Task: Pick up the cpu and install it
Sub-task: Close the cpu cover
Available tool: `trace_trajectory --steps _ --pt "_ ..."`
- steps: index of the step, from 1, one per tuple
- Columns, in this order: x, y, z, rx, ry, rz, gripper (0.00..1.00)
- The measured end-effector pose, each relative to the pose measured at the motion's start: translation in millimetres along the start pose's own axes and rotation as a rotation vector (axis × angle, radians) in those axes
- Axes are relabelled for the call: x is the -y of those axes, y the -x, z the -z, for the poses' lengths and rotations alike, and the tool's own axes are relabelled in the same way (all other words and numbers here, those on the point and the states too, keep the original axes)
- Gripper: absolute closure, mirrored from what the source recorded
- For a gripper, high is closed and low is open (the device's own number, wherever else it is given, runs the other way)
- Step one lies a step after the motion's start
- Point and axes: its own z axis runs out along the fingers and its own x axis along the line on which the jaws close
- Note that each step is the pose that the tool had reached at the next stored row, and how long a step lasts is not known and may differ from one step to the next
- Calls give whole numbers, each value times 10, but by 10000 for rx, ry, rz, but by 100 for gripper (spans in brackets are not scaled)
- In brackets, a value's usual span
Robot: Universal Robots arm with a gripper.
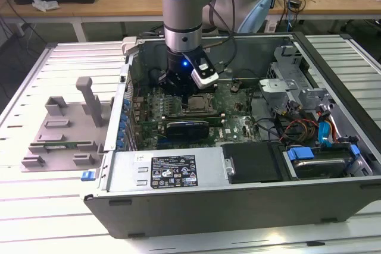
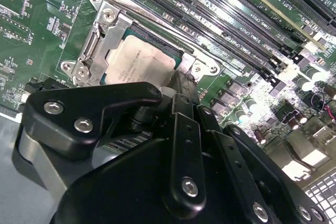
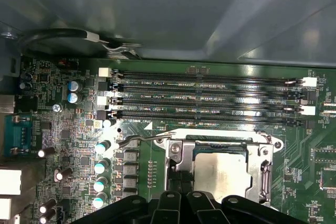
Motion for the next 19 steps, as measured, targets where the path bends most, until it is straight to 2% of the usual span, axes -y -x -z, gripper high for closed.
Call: trace_trajectory --steps 4,11,19 --pt "-1 1 20 3 3 0 89" --pt "0 1 155 1 1 0 89" --pt "-1 3 357 1 0 0 89"
